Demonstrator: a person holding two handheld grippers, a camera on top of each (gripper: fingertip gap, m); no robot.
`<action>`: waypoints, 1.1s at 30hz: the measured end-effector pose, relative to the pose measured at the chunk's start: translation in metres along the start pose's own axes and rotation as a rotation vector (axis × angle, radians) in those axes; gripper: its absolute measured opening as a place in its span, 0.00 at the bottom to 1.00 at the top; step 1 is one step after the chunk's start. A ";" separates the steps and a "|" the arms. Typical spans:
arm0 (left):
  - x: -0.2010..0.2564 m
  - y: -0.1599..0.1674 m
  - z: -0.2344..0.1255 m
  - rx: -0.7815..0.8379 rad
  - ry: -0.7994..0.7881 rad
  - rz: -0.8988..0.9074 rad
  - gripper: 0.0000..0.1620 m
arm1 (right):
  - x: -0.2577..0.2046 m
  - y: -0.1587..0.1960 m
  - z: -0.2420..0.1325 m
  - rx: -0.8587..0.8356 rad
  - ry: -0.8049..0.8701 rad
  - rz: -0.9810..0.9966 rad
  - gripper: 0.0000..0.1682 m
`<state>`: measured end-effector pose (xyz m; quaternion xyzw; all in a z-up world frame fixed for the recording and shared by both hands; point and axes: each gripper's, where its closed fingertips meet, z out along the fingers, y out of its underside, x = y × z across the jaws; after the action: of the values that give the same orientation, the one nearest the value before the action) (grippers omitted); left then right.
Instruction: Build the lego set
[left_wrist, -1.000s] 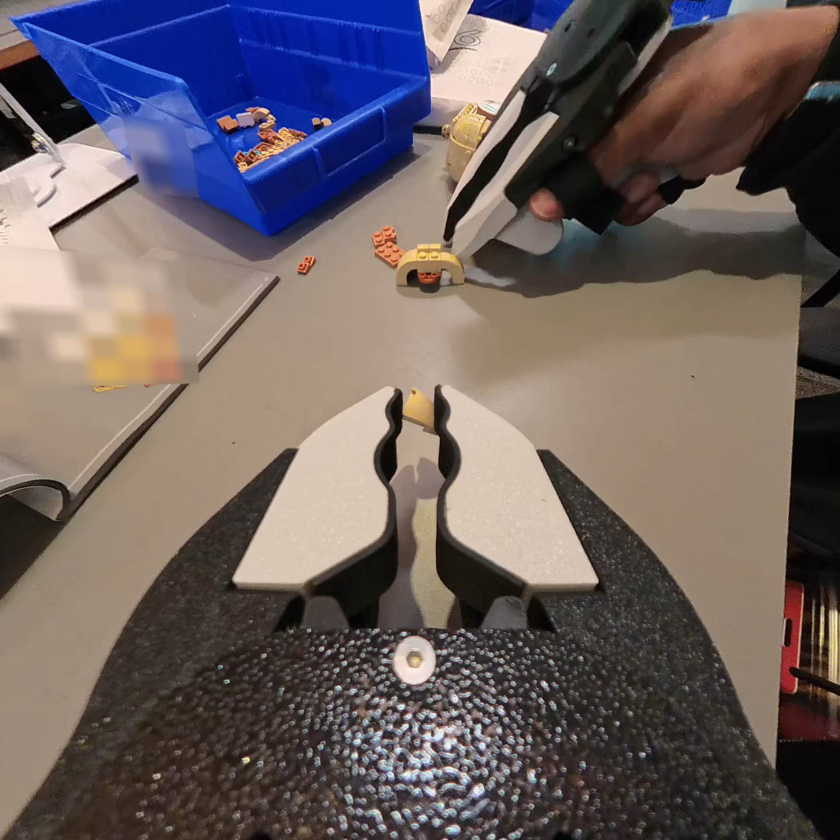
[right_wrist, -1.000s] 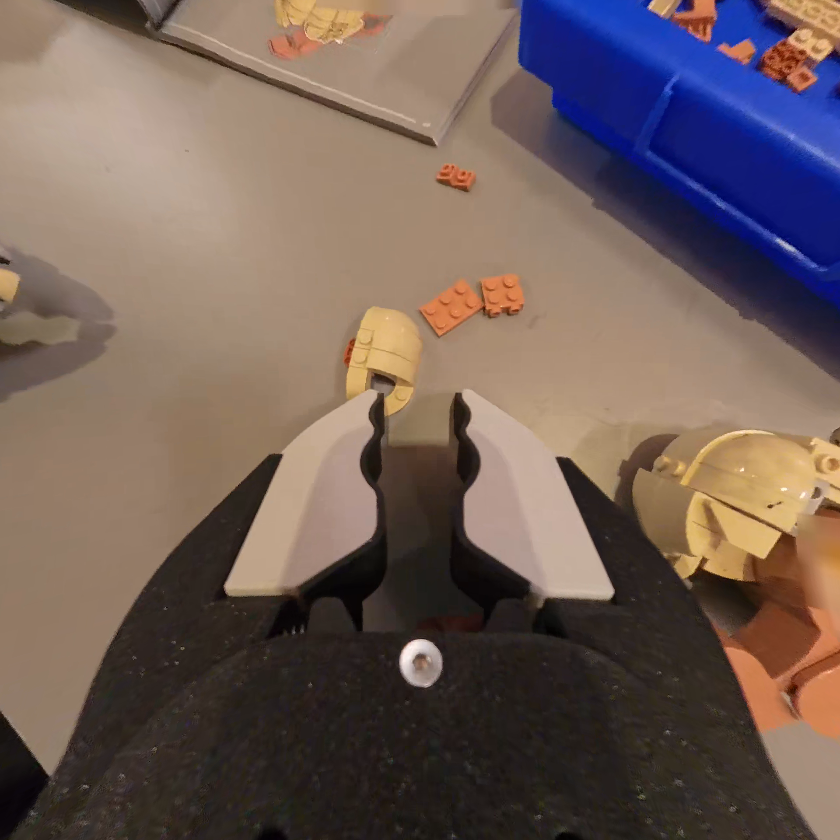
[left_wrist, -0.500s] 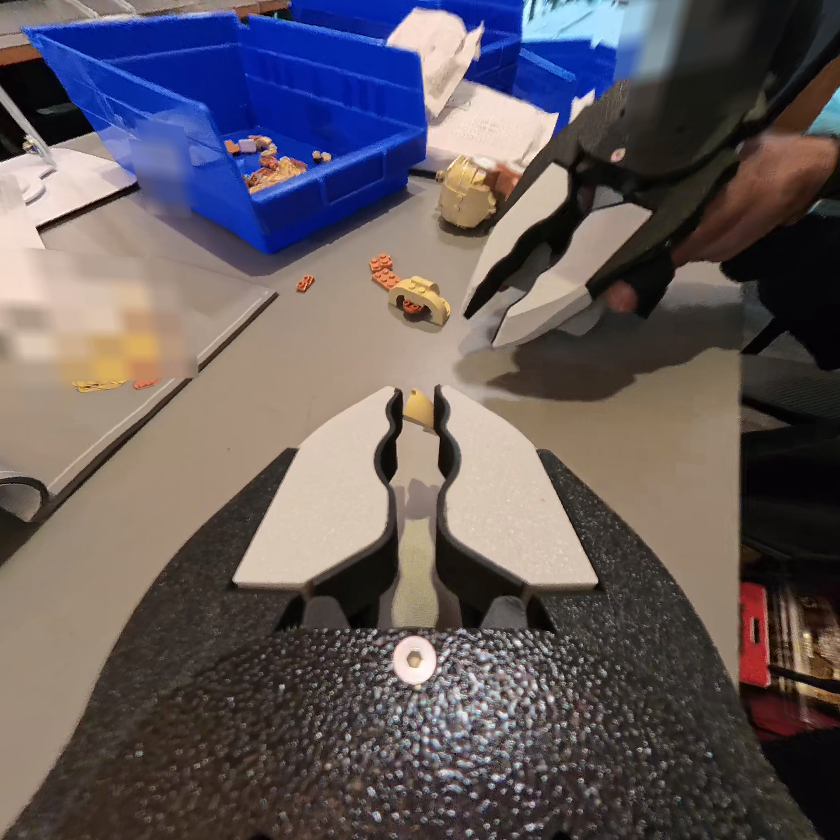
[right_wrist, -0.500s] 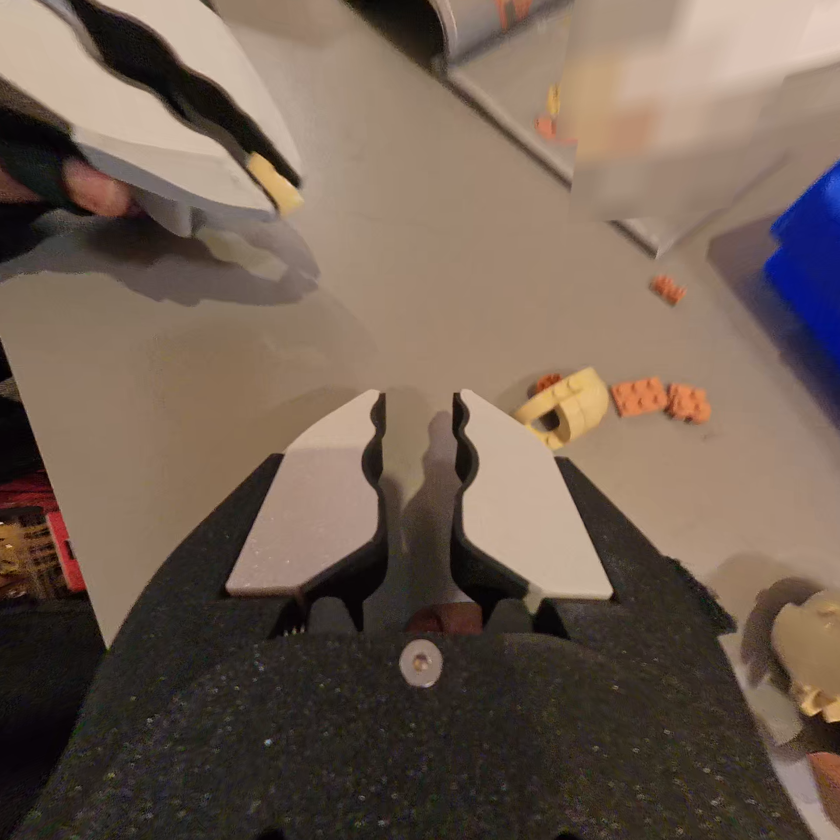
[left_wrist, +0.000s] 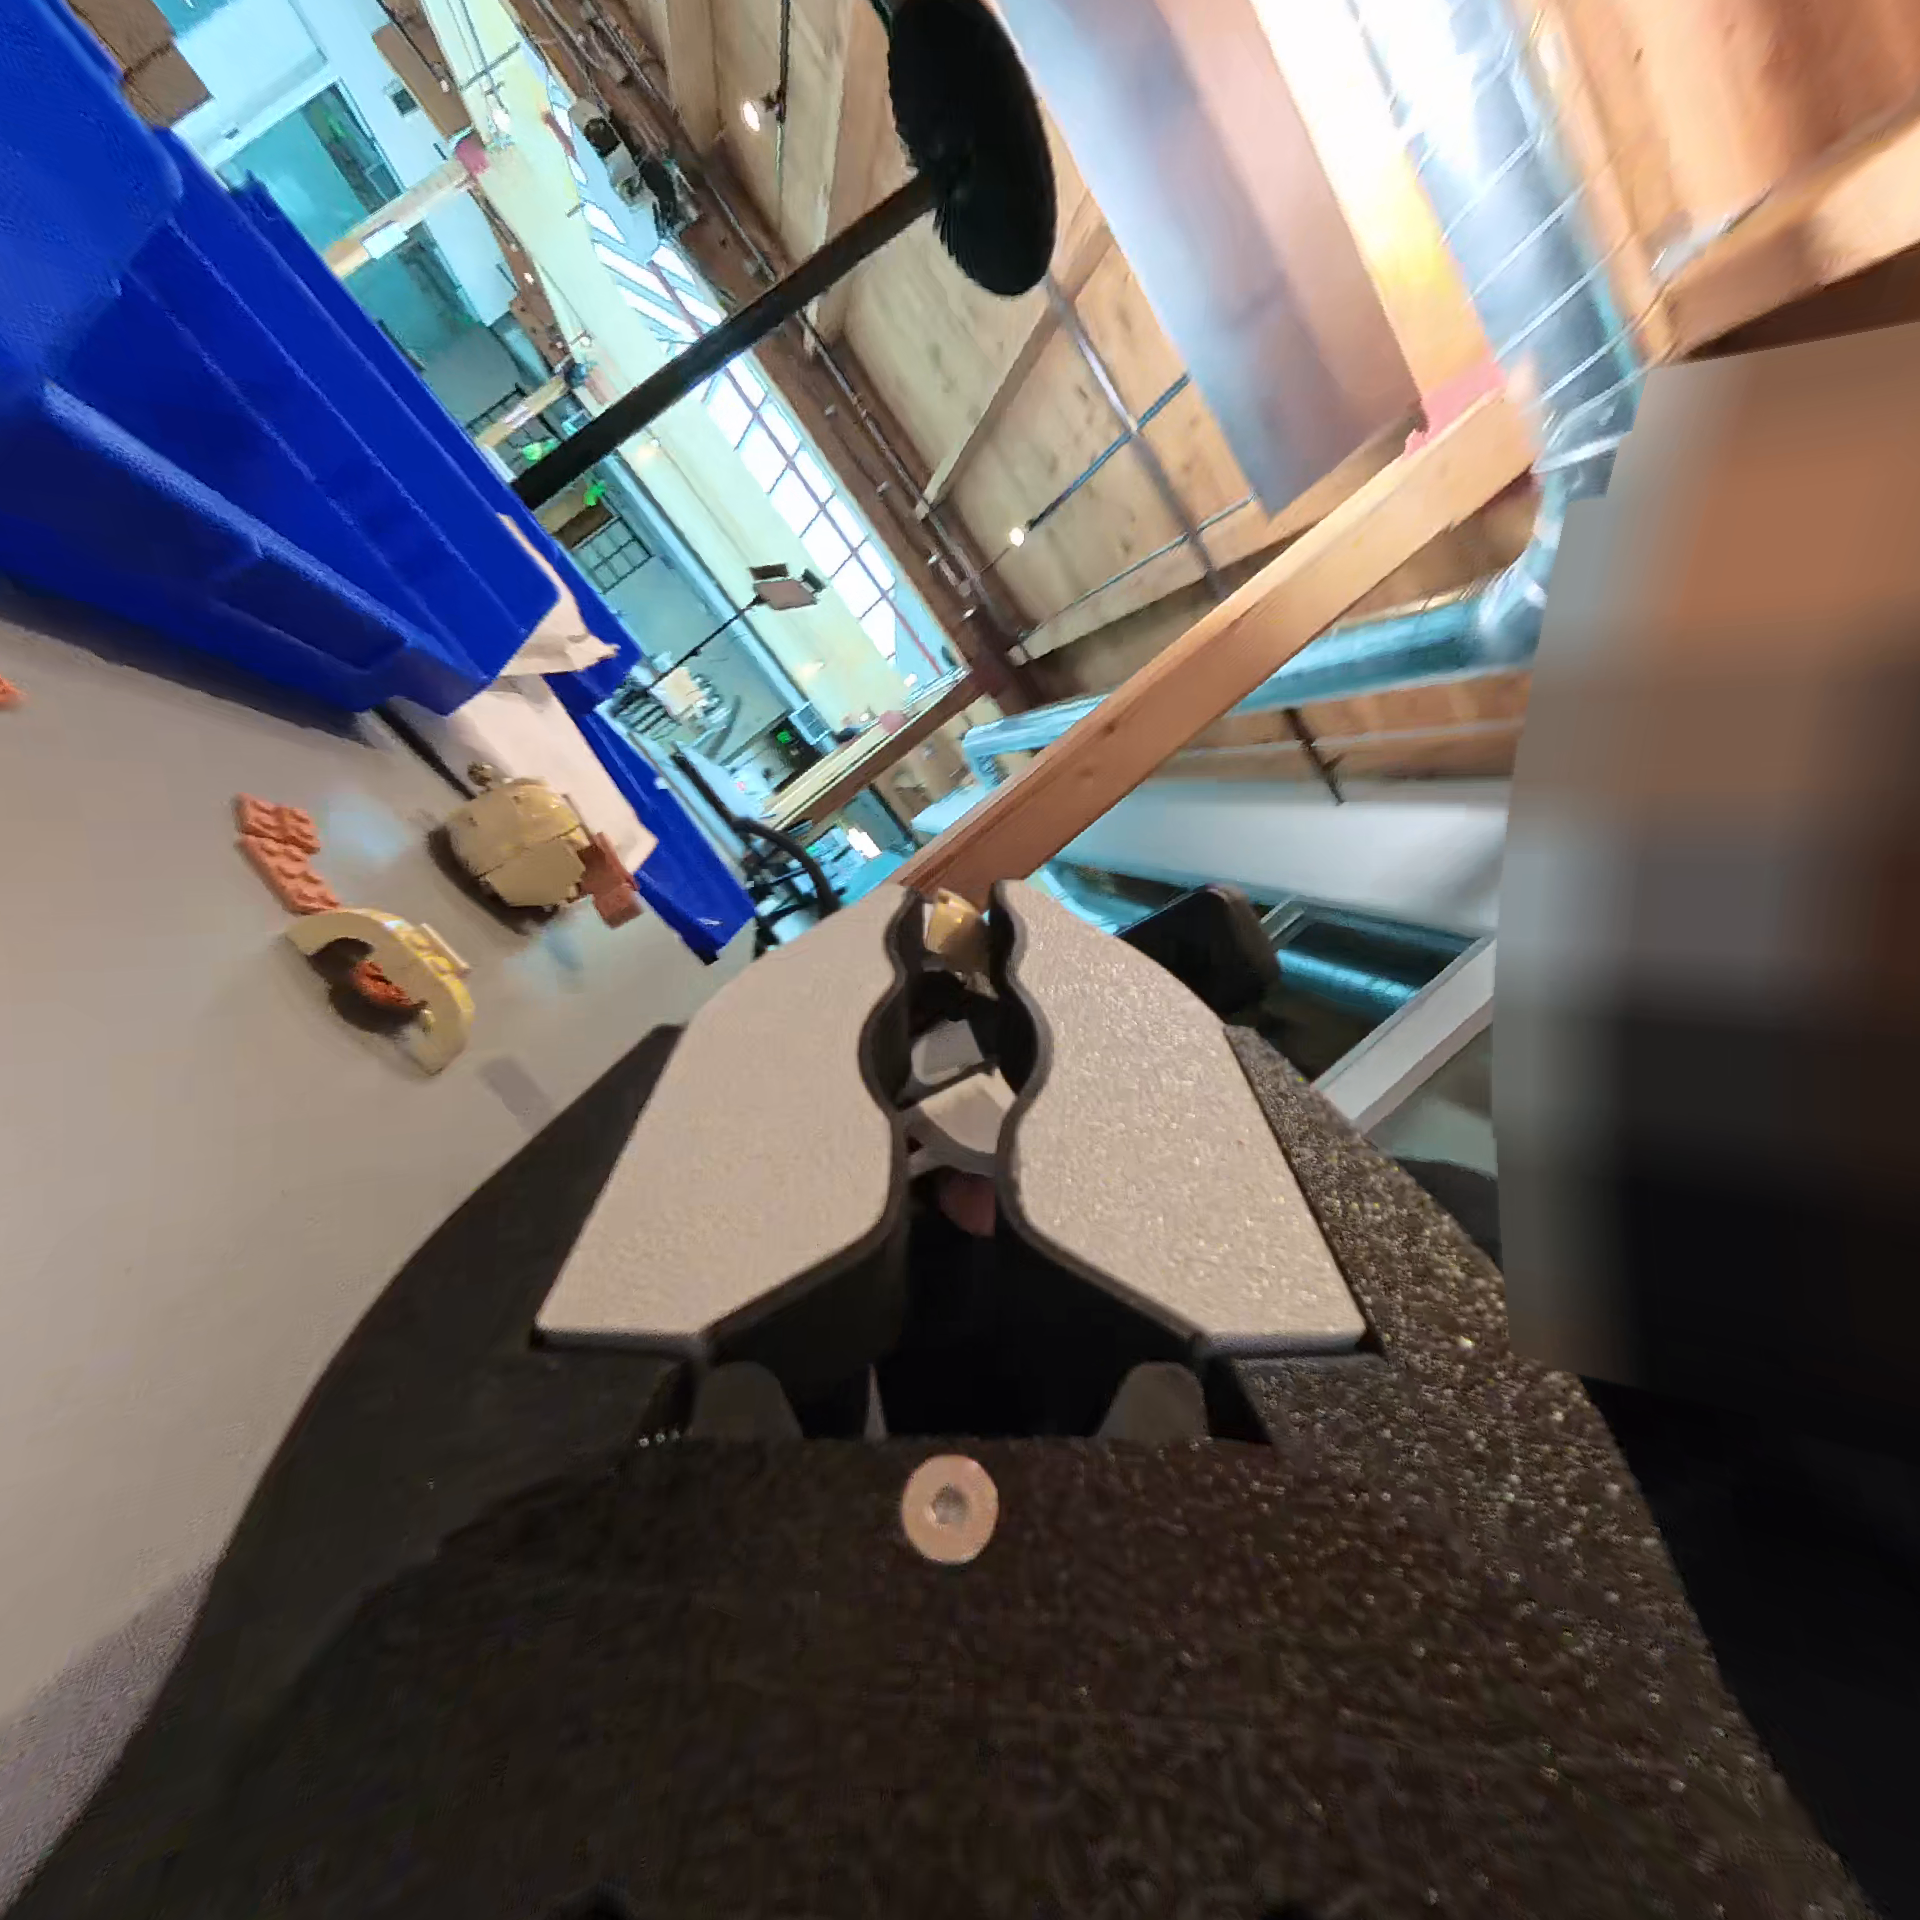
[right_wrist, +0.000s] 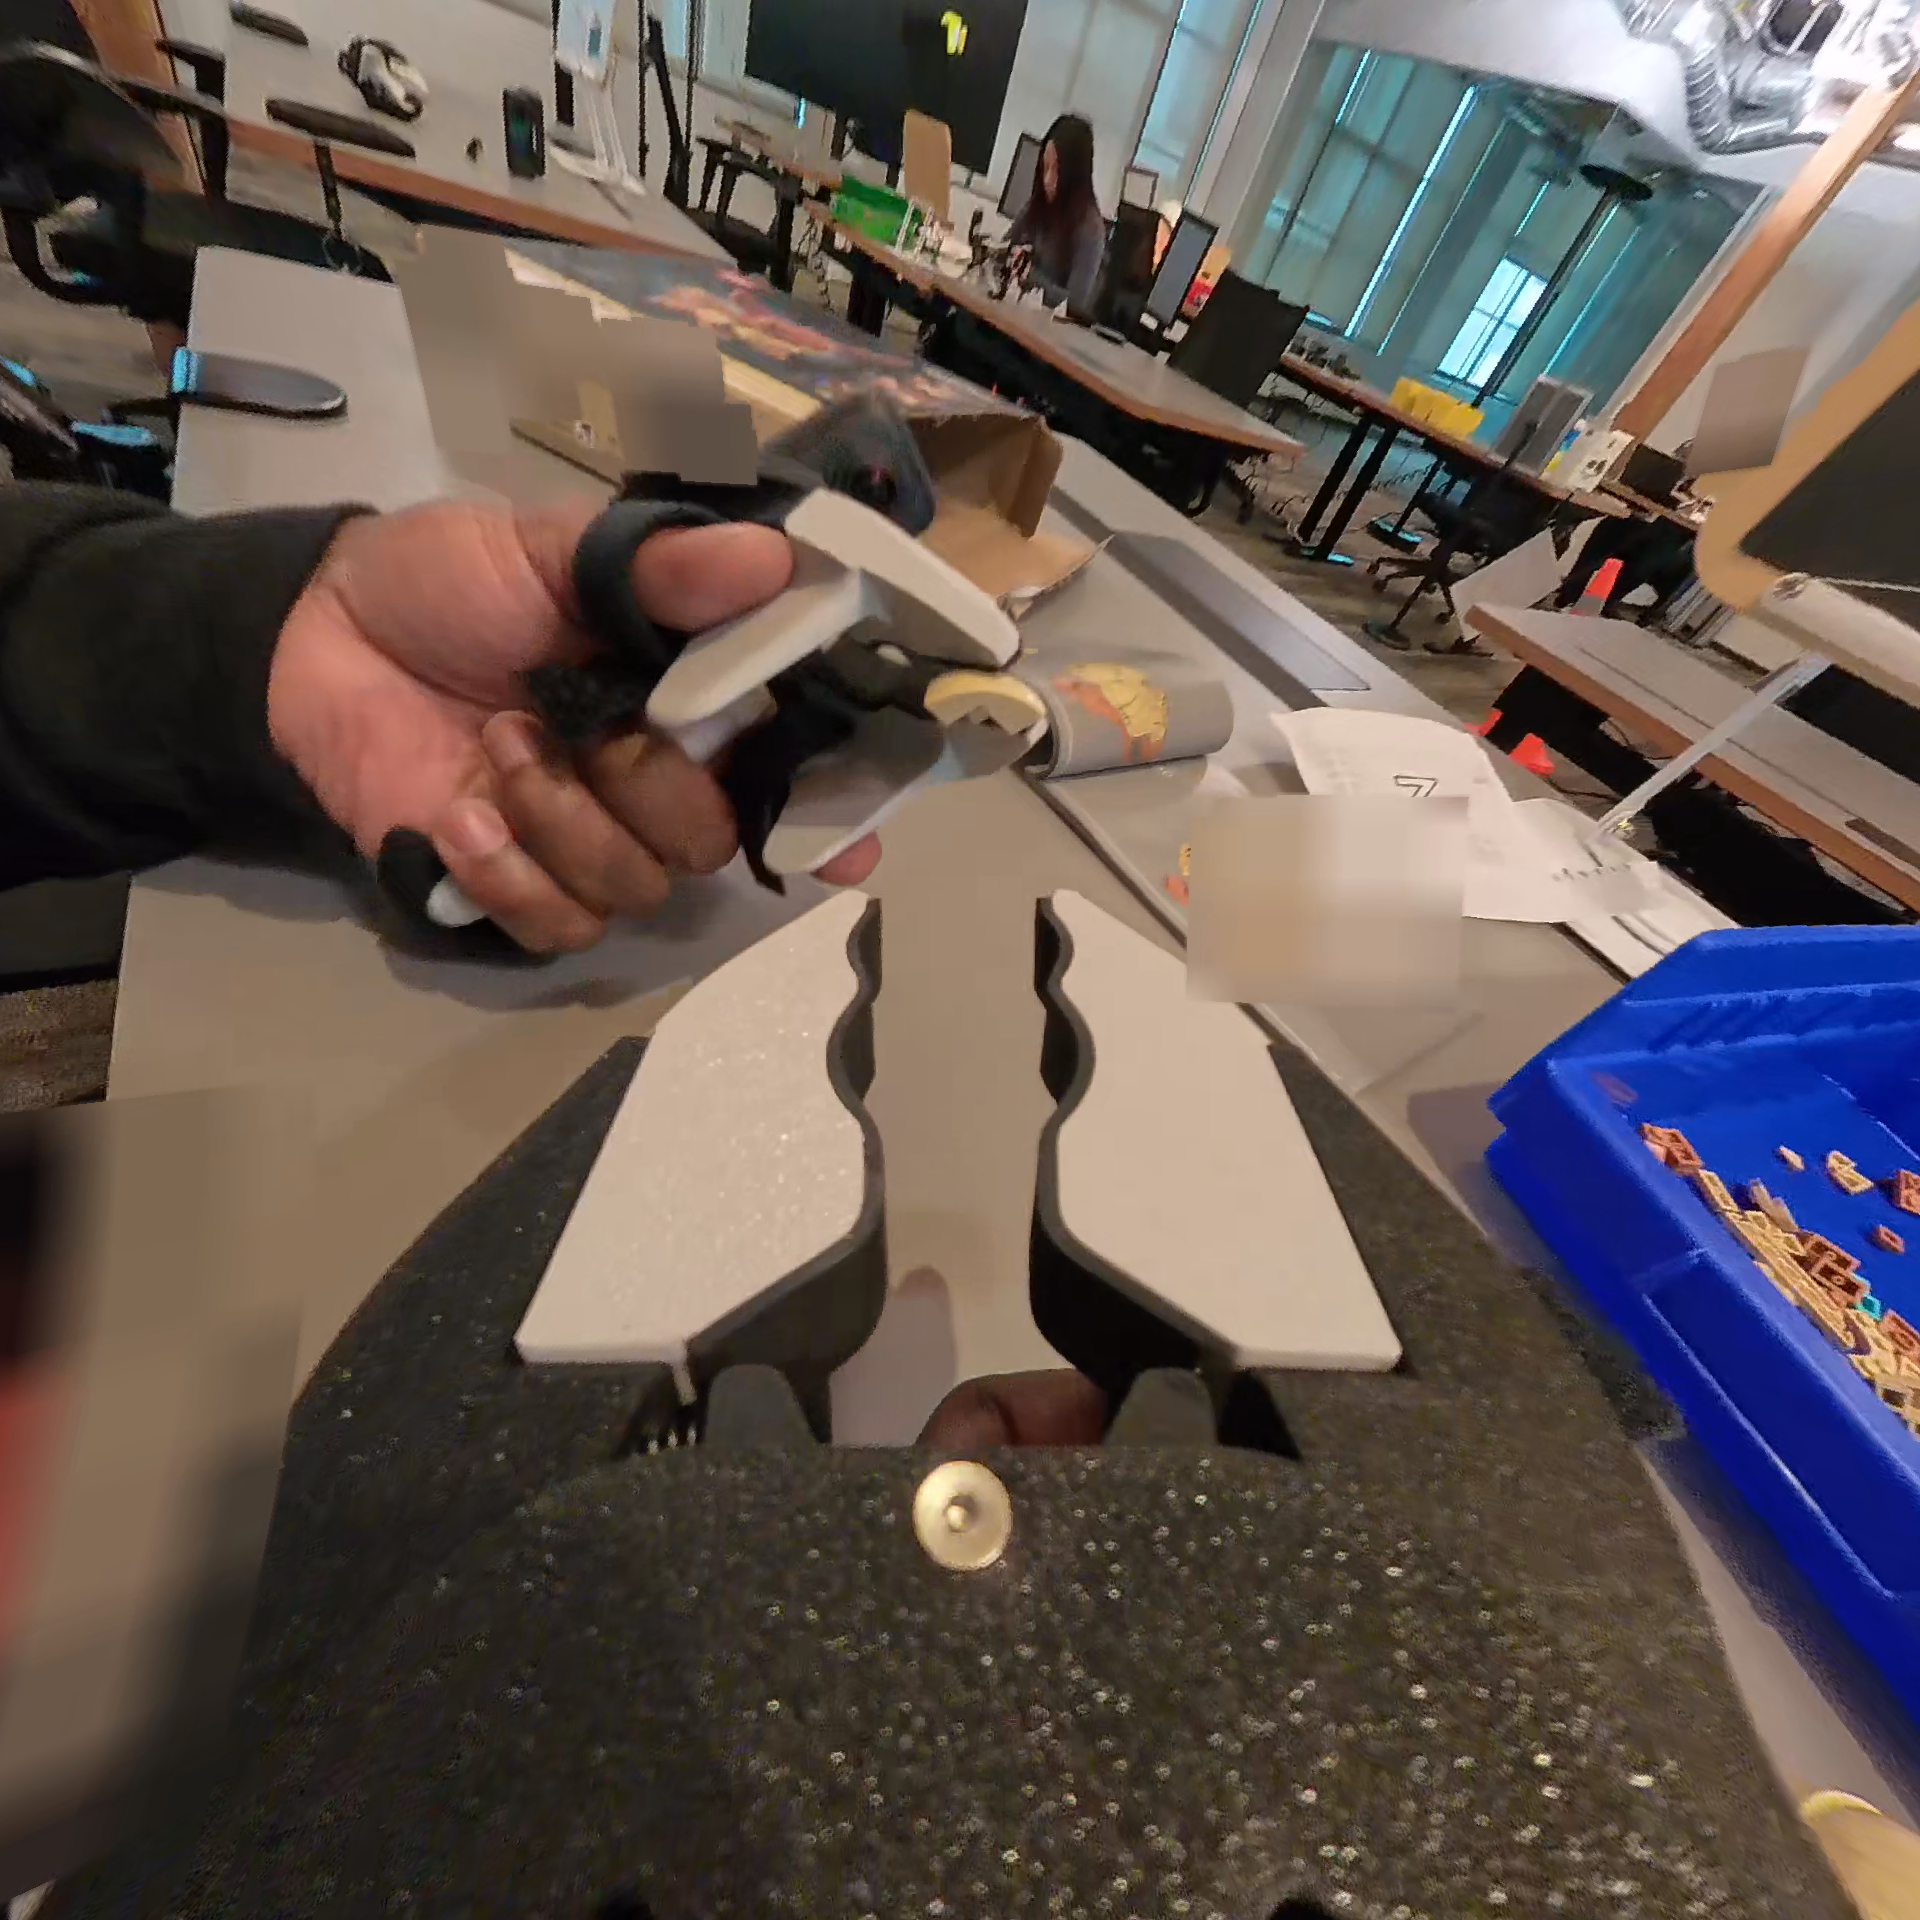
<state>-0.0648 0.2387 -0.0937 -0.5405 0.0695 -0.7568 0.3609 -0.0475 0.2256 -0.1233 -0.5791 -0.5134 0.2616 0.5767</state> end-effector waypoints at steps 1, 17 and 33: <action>-0.002 0.000 0.003 0.012 0.011 -0.031 0.07 | 0.004 -0.002 -0.001 0.014 0.002 0.008 0.17; -0.024 0.020 0.050 -0.022 0.012 -0.138 0.07 | 0.035 0.000 -0.015 0.050 0.110 0.062 0.17; -0.003 0.032 0.044 -0.161 -0.151 0.309 0.11 | 0.036 -0.016 -0.042 0.186 0.265 -0.057 0.13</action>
<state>-0.0107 0.2303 -0.0939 -0.6058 0.1850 -0.6417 0.4325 -0.0027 0.2377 -0.0898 -0.5380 -0.4227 0.2131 0.6975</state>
